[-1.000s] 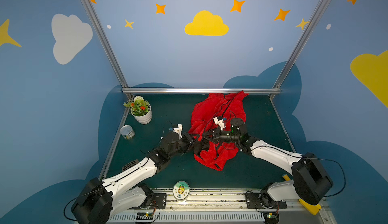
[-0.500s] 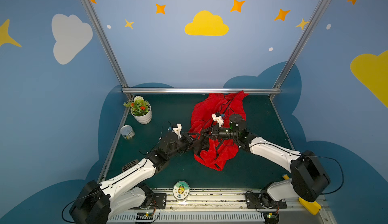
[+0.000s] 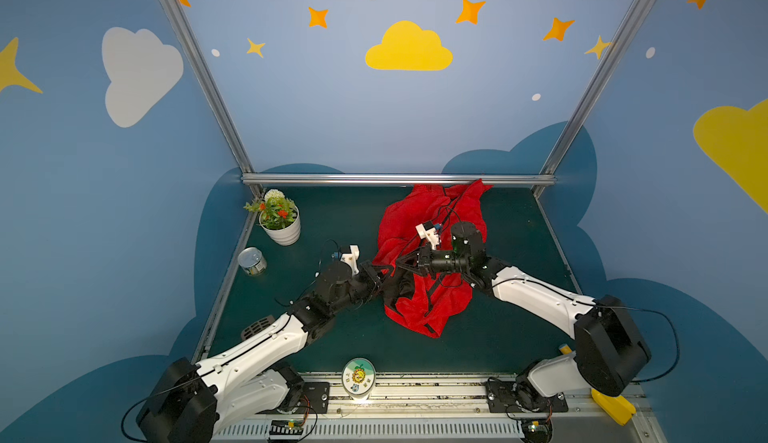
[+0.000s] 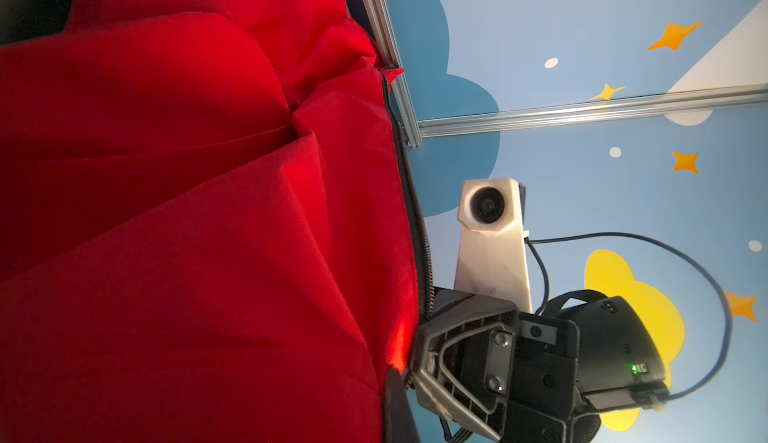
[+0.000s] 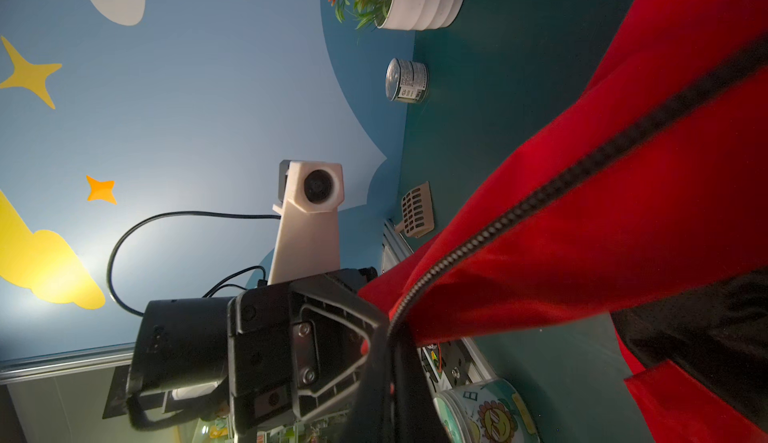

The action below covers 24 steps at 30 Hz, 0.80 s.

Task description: Zip up the jacket

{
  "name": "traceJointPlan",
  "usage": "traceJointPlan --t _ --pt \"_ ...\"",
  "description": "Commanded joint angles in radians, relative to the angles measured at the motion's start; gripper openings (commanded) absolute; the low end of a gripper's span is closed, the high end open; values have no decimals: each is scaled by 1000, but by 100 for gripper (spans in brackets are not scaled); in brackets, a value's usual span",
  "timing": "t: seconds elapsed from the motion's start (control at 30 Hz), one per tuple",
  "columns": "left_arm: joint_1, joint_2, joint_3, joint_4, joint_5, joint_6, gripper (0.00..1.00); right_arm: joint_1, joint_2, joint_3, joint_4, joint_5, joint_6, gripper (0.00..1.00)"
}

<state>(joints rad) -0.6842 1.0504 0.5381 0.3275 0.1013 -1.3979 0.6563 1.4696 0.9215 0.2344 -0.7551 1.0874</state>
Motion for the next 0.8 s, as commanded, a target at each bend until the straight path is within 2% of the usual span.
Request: traceJointPlan --t 0.0,0.13,0.2,0.23,0.3,0.37,0.47,0.6,0.67,0.77 --pt "6 -10 4 -56 1 31 3 3 10 55 -71 -33 -59 0" --pt "11 -10 8 -69 8 36 3 1 12 54 -97 -49 -78 0" --pt "14 -11 21 -94 -18 56 3 -5 9 47 -107 -61 -78 23" --pt "23 -9 27 -102 -27 66 3 -9 -4 44 -135 -61 -84 31" --pt "61 7 40 -104 2 79 3 -22 -36 37 -210 -41 -108 40" --pt "105 15 58 -127 46 89 3 -48 -69 33 -287 -27 -126 42" --pt "146 7 62 -159 57 117 3 -106 -123 49 -519 43 -207 44" --pt "167 5 54 -160 62 142 3 -143 -185 77 -854 248 -342 43" --pt "172 19 47 -152 81 145 3 -143 -218 61 -942 343 -364 43" --pt "176 53 27 -116 124 125 3 -145 -250 3 -992 419 -353 42"
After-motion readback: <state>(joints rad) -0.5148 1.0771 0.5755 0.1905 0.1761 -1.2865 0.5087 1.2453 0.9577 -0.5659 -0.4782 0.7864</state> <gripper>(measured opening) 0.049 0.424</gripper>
